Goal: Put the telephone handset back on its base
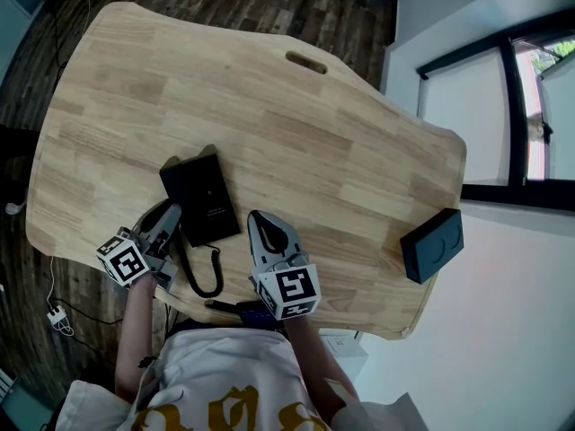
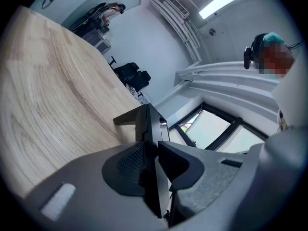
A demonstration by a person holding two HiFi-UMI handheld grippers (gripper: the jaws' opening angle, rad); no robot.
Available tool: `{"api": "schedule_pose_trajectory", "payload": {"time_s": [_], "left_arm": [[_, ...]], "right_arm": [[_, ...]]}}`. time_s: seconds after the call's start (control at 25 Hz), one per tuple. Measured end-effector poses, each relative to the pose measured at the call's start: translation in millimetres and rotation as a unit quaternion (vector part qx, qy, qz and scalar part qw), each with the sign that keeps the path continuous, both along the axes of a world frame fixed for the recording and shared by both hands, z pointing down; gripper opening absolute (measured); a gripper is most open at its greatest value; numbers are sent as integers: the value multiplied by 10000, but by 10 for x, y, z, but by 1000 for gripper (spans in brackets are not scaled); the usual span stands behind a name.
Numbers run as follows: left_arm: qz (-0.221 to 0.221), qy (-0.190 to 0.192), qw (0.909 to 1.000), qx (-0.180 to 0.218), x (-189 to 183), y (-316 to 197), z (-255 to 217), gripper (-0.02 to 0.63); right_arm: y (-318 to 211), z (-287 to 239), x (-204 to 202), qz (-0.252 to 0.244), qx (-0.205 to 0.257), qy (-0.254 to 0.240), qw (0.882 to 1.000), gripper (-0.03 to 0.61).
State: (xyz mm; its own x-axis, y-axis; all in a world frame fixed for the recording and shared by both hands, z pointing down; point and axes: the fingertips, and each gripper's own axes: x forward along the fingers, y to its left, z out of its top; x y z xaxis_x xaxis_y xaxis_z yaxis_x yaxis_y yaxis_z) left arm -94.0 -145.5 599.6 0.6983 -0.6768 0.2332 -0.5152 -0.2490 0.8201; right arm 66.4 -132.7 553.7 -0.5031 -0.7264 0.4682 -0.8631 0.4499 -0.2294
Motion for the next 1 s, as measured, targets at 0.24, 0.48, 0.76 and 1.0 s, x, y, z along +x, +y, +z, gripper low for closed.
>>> {"api": "schedule_pose_trajectory", "payload": {"time_s": [0.24,0.48,0.76,1.0], "left_arm": [[-36,-576,9983,102,-50,18,84,110],[-138,-1361,9901,313,-95,17,62,110],[-703,-2075,9723,810,-421,45,-217,113],[-645,-2025,9667,1423,-369,218,-642,47]], "right_arm": [[61,-48,13,15,50,25,10000,6],[92,-61,5,80,42,-8,10000,6],[185,-176,-67,66,80,-201,9997,6],[298,-259,-132,163,-55,-300,9994,6]]}}
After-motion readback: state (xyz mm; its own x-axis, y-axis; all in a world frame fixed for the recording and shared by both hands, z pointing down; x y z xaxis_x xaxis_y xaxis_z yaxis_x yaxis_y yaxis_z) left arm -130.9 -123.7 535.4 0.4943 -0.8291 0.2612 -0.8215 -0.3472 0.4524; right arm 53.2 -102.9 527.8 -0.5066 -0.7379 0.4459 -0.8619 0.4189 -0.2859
